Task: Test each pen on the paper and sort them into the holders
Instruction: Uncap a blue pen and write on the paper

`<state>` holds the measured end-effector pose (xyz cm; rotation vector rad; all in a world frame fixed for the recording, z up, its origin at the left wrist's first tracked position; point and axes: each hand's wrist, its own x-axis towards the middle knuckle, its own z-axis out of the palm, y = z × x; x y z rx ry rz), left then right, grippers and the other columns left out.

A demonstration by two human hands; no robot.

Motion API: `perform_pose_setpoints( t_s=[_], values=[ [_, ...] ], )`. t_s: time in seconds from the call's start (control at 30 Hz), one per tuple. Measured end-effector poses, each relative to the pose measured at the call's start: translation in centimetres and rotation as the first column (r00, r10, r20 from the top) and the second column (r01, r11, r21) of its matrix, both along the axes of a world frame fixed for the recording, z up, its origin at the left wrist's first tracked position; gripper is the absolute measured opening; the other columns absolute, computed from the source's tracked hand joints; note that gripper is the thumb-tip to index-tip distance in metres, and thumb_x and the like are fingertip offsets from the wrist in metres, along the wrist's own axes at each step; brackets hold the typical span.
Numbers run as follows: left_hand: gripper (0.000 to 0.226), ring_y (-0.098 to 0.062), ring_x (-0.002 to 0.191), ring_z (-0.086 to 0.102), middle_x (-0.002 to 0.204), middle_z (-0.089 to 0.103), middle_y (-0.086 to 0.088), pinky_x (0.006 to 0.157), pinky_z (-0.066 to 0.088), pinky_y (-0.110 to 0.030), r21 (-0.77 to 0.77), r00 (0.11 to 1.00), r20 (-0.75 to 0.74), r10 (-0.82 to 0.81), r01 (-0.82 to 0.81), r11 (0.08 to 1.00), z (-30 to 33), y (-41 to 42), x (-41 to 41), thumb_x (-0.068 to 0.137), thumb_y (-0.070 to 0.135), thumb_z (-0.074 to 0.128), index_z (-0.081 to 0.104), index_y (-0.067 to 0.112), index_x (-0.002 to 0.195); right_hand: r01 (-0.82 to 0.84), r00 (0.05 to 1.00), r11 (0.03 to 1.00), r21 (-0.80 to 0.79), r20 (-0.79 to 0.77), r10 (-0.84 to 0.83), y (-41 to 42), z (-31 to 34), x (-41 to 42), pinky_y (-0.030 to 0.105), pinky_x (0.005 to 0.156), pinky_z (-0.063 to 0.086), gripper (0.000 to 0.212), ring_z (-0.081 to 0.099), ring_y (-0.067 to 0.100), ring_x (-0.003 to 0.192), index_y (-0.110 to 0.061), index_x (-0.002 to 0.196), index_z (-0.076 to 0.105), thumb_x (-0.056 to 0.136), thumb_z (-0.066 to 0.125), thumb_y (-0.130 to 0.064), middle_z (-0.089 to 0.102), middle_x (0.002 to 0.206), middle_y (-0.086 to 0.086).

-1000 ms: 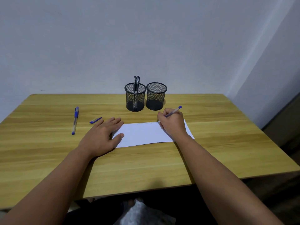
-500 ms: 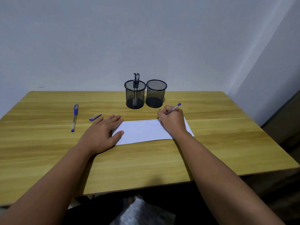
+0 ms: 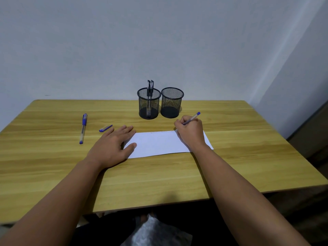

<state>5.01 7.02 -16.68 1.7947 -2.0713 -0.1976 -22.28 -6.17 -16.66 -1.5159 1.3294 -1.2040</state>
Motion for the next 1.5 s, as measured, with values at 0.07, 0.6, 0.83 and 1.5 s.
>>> perform_pose_setpoints(
  t_s=[0.07, 0.6, 0.83, 1.5],
  values=[
    [0.072, -0.001, 0.153, 0.015, 0.163, 0.028, 0.016, 0.126, 0.011, -0.036, 0.002, 1.000, 0.004, -0.001, 0.001, 1.000, 0.0, 0.0, 0.0, 0.089, 0.065, 0.032, 0.040, 0.033, 0.154, 0.004, 1.000, 1.000, 0.012, 0.006, -0.004, 0.0, -0.1, 0.0, 0.040, 0.061, 0.043, 0.035, 0.042, 0.027, 0.061, -0.018, 0.054, 0.043, 0.080, 0.066, -0.020, 0.037, 0.056, 0.005],
    [0.073, -0.002, 0.153, 0.016, 0.163, 0.029, 0.014, 0.126, 0.011, -0.037, 0.002, 1.000, -0.009, -0.001, 0.001, 1.000, 0.0, -0.1, -0.1, 0.089, 0.065, 0.033, 0.041, 0.032, 0.154, 0.050, 0.995, 0.995, -0.086, -0.085, -0.057, 0.2, 0.1, -0.1, 0.033, 0.054, 0.034, 0.041, 0.034, 0.021, 0.057, -0.014, 0.060, 0.035, 0.091, 0.062, -0.011, 0.032, 0.053, -0.006],
    [0.075, -0.002, 0.153, 0.016, 0.163, 0.028, 0.014, 0.126, 0.010, -0.036, 0.004, 1.000, 0.000, -0.001, 0.001, 1.000, 0.1, 0.0, -0.2, 0.088, 0.066, 0.031, 0.040, 0.032, 0.154, 0.078, 0.992, 0.994, -0.082, -0.088, -0.086, 0.4, 0.4, 0.0, 0.033, 0.056, 0.032, 0.048, 0.029, 0.019, 0.055, -0.021, 0.057, 0.031, 0.093, 0.061, -0.008, 0.028, 0.047, -0.012],
    [0.073, -0.001, 0.153, 0.015, 0.163, 0.026, 0.016, 0.126, 0.011, -0.035, 0.012, 1.000, 0.029, -0.008, 0.007, 1.000, 0.0, 0.0, -0.1, 0.089, 0.064, 0.031, 0.039, 0.032, 0.154, 0.040, 0.954, 0.992, 0.122, 0.290, -0.074, 0.7, 2.2, -0.5, 0.033, 0.053, 0.046, 0.046, 0.055, 0.020, 0.049, -0.011, 0.065, 0.056, 0.098, 0.078, -0.035, 0.060, 0.058, 0.010]
  ],
)
